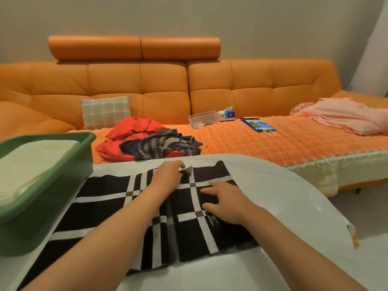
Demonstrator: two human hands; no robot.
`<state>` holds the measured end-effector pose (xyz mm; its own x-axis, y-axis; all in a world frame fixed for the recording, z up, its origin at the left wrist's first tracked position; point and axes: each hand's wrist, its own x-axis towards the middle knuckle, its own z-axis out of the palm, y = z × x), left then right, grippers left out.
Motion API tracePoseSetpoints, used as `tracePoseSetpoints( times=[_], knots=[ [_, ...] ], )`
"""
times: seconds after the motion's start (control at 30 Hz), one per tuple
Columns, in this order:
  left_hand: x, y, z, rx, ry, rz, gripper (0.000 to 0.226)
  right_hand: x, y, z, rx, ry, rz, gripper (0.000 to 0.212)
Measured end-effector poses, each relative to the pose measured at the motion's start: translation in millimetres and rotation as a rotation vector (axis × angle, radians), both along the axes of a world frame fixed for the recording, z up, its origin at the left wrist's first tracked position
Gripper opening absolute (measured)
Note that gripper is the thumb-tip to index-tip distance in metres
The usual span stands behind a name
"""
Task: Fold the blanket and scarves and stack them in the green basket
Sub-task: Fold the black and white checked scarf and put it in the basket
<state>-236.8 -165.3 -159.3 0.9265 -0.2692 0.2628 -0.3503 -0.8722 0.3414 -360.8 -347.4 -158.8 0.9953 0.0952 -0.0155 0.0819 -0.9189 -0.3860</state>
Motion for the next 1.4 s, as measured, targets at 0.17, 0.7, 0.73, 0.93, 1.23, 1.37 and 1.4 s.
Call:
tracePoseSetpoints(
  times=[0.17, 0.7, 0.73, 0.93, 1.23, 1.37, 1.4],
  knots=[
    [5.1, 18.5, -4.8, 0.173, -0.099, 0.224, 0.034, 5.0, 4.8, -1.1, -0.020, 0.046, 0.059, 0.059],
    [-144.7, 29.5, 12.8, 0.213, 0.101, -0.593, 0.040, -26.8, -15.3, 11.3, -0.071, -0.119, 0.035, 0.047],
    [-153.9, 31.5, 12.3, 0.210, 0.097, -0.600, 0.039, -32.9, -19.4, 12.7, -0.080, -0.123, 0.034, 0.045],
    [-174.1, 40.0, 20.0, 0.234, -0.010, -0.577, 0.028, -65.3, -32.9, 19.4, -0.048, -0.017, 0.082, 0.038],
    [-185.6, 48.5, 19.2, 0.260, 0.026, -0.542, 0.031, -86.3, -28.6, 18.0, -0.160, -0.004, 0.130, 0.038],
    [-188.4, 44.9, 13.4, 0.267, -0.014, -0.503, 0.026, -84.7, -24.2, 14.6, -0.275, -0.067, 0.179, 0.036],
    [-189.0, 46.1, 13.6, 0.251, -0.002, -0.497, 0.025, -84.5, -23.5, 14.5, -0.286, -0.076, 0.188, 0.038]
  ],
)
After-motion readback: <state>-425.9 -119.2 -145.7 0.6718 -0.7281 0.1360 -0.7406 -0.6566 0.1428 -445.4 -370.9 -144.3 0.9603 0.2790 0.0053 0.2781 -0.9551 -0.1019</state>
